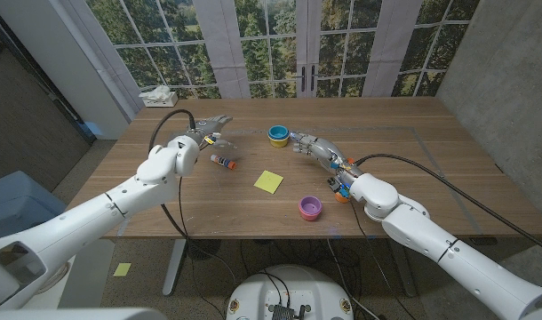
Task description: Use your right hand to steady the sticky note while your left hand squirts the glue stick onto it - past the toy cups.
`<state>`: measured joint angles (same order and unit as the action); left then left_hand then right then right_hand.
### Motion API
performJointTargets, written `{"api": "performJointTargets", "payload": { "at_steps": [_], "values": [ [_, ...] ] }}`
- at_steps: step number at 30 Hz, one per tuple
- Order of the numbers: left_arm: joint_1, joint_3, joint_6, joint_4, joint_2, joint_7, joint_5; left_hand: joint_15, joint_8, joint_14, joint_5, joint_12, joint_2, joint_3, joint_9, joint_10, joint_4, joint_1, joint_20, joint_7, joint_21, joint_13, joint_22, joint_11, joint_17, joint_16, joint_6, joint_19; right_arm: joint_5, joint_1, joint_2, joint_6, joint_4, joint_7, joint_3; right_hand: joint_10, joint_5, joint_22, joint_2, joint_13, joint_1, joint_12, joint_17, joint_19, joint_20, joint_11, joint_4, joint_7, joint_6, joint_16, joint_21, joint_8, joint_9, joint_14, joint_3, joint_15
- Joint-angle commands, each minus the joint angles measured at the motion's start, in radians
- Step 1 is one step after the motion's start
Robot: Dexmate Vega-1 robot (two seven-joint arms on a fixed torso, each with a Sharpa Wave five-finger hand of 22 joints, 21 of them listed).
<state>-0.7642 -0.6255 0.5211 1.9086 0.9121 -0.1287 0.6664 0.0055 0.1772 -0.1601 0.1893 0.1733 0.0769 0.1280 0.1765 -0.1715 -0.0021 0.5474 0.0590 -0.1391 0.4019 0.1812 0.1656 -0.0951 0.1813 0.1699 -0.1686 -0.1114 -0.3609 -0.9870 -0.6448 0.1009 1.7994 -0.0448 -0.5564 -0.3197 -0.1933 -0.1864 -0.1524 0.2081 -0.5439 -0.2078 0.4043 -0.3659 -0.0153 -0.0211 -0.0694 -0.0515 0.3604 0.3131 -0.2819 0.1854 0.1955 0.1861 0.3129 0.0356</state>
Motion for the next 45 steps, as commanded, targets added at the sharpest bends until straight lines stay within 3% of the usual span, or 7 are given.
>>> {"api": "performJointTargets", "payload": {
  "at_steps": [1, 7, 12, 16, 23, 33, 45],
  "values": [
    [-0.116, 0.147, -0.122, 0.023, 0.031, 0.153, -0.249, 0.017, -0.003, -0.127, 0.011, -0.002, 0.02, -0.006, 0.002, -0.197, 0.02, -0.078, 0.003, 0.028, -0.09, -0.001, 0.003, 0.015, -0.001, 0.0, -0.138, -0.103, -0.01, 0.006, 0.004, 0.02, -0.02, 0.022, -0.002, -0.002, 0.011, -0.002, 0.001, 0.003, 0.047, -0.003, -0.001, -0.003, 0.011, 0.01, -0.023, 0.006, 0.002, -0.008, 0.004, 0.011, 0.001, 0.01, -0.015, 0.016],
    [-0.17, 0.232, -0.207, 0.008, 0.034, 0.182, -0.436, 0.008, 0.0, -0.245, 0.009, -0.003, 0.017, -0.028, 0.001, -0.309, 0.037, -0.165, -0.014, 0.029, -0.177, -0.003, 0.005, 0.056, 0.0, 0.0, -0.222, -0.21, -0.008, 0.02, 0.005, 0.029, -0.034, 0.041, -0.007, 0.019, 0.018, -0.001, 0.019, 0.0, 0.125, 0.006, -0.011, 0.008, 0.006, 0.015, -0.056, -0.005, -0.014, -0.029, 0.013, 0.005, -0.001, -0.015, -0.052, 0.017],
    [-0.206, 0.273, -0.275, -0.008, 0.035, 0.217, -0.536, -0.005, 0.007, -0.274, 0.01, 0.005, 0.031, -0.036, 0.0, -0.317, 0.058, -0.213, -0.023, 0.027, -0.198, -0.004, 0.006, 0.048, 0.001, 0.005, -0.222, -0.236, -0.008, 0.025, 0.012, 0.045, -0.046, 0.045, -0.008, 0.04, 0.015, 0.003, 0.038, -0.005, 0.189, 0.012, -0.026, 0.043, 0.005, 0.012, -0.075, -0.011, -0.027, -0.053, 0.034, 0.002, -0.004, -0.04, -0.084, 0.029],
    [-0.226, 0.295, -0.315, -0.02, 0.035, 0.23, -0.605, -0.017, 0.016, -0.284, 0.015, 0.01, 0.057, -0.056, 0.0, -0.316, 0.118, -0.316, -0.037, 0.029, -0.212, -0.006, 0.008, 0.029, 0.003, 0.013, -0.201, -0.262, -0.006, 0.031, 0.015, 0.053, -0.056, 0.052, -0.009, 0.05, 0.013, 0.004, 0.044, -0.006, 0.209, 0.015, -0.032, 0.051, 0.006, 0.008, -0.078, -0.006, -0.034, -0.058, 0.04, 0.0, -0.006, -0.04, -0.094, 0.031],
    [-0.252, 0.336, -0.417, -0.072, 0.013, 0.244, -0.739, -0.029, 0.022, -0.265, 0.027, 0.017, 0.069, -0.078, -0.002, -0.29, 0.169, -0.413, -0.048, 0.031, -0.211, -0.007, 0.008, 0.018, 0.002, 0.02, -0.171, -0.261, -0.01, 0.04, 0.034, 0.084, -0.086, 0.048, -0.002, 0.063, 0.011, 0.006, 0.056, -0.009, 0.242, 0.018, -0.043, 0.061, 0.002, -0.002, -0.082, 0.01, -0.056, -0.072, 0.049, -0.005, -0.009, -0.051, -0.11, 0.037],
    [-0.249, 0.354, -0.559, -0.149, -0.043, 0.231, -0.894, -0.047, 0.027, -0.23, 0.041, 0.024, 0.067, -0.083, -0.006, -0.244, 0.168, -0.457, -0.077, 0.025, -0.2, -0.009, 0.006, 0.015, -0.004, 0.025, -0.125, -0.22, -0.018, 0.058, 0.058, 0.131, -0.137, 0.039, 0.019, 0.067, 0.01, 0.007, 0.062, -0.01, 0.255, 0.018, -0.05, 0.06, -0.001, -0.004, -0.081, 0.012, -0.059, -0.078, 0.051, -0.004, -0.01, -0.053, -0.117, 0.037],
    [-0.205, 0.322, -0.737, -0.26, -0.089, 0.175, -0.957, -0.06, 0.027, -0.2, 0.053, 0.023, 0.058, -0.073, -0.007, -0.21, 0.147, -0.457, -0.122, 0.029, -0.196, -0.01, 0.003, 0.005, -0.009, 0.022, -0.092, -0.174, -0.067, 0.073, 0.084, 0.179, -0.208, 0.032, 0.062, 0.065, 0.008, 0.008, 0.066, -0.012, 0.265, 0.016, -0.061, 0.05, -0.007, -0.004, -0.076, 0.013, -0.057, -0.082, 0.051, -0.001, -0.011, -0.046, -0.121, 0.037]
  ]
}}
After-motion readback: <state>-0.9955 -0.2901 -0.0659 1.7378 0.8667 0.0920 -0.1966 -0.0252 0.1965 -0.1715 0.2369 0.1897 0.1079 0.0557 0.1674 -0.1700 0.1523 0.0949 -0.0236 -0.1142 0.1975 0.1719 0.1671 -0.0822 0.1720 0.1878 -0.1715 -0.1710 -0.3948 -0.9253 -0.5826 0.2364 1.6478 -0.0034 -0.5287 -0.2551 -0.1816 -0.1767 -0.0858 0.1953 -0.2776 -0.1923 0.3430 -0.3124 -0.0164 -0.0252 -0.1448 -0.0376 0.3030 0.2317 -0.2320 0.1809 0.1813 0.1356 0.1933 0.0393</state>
